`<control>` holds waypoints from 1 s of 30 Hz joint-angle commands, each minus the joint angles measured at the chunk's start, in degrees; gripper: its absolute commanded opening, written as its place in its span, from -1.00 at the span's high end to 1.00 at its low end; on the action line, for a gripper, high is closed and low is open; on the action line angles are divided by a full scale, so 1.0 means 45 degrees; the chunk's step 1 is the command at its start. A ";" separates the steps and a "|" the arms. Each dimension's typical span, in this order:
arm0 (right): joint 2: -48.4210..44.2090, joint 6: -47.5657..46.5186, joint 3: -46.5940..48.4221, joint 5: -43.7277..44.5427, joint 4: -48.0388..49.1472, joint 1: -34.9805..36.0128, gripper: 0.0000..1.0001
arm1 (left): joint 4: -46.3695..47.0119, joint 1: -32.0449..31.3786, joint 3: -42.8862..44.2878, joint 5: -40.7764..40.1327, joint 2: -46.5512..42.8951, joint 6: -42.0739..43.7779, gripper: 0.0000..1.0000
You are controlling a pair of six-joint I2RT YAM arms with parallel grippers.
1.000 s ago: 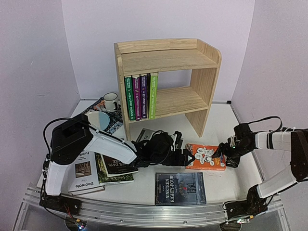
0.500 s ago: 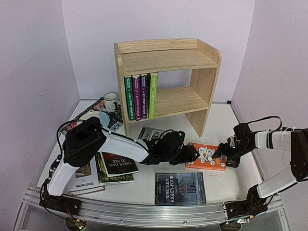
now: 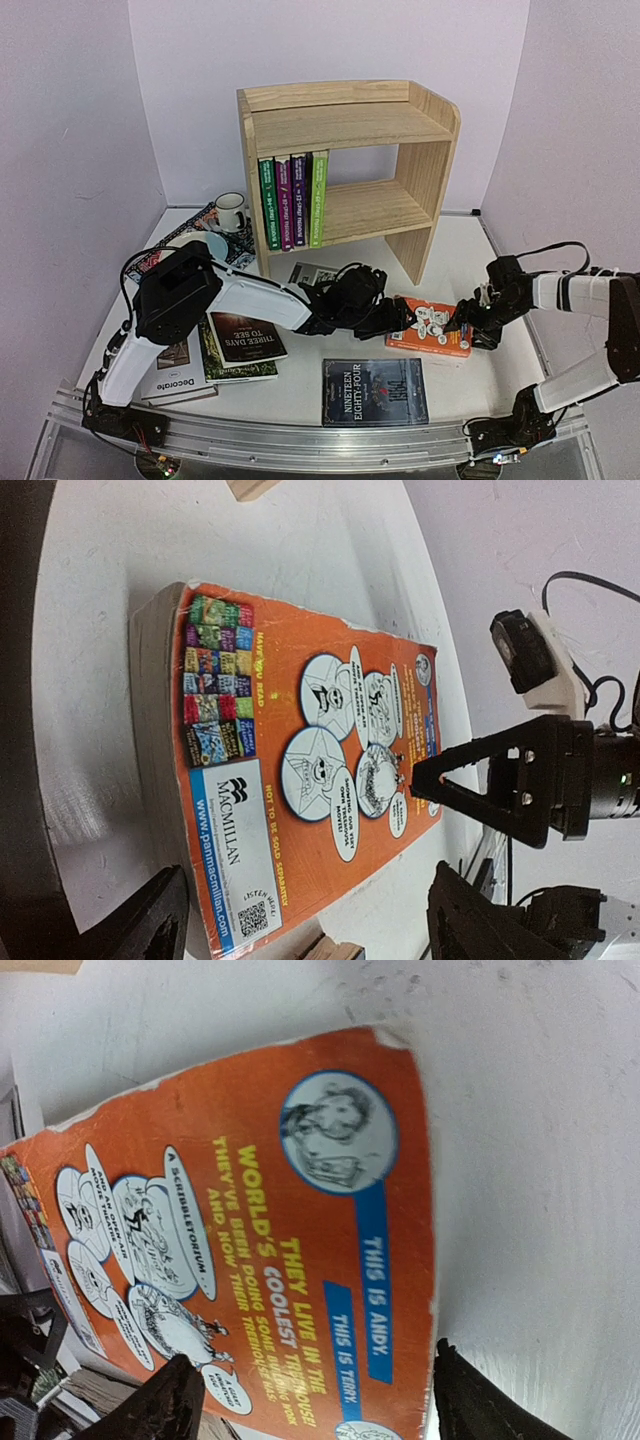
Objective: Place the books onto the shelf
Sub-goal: Pick up the book from the center of the board, then place the book on the book pile.
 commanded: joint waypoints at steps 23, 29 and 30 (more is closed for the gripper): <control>-0.5003 0.1790 0.0566 -0.3450 -0.3367 0.1316 -0.19 | 0.1367 -0.0217 -0.4787 0.2659 -0.6613 0.0233 -0.71; -0.4403 0.2253 0.0808 -0.2082 -0.3510 0.4001 -0.36 | 0.1348 -0.0169 -0.6349 0.2723 -0.7998 0.0528 -0.71; -0.4276 0.2093 0.1039 -0.1682 -0.3884 0.4271 -0.43 | 0.1347 -0.0175 -0.6527 0.2769 -0.8114 0.0546 -0.71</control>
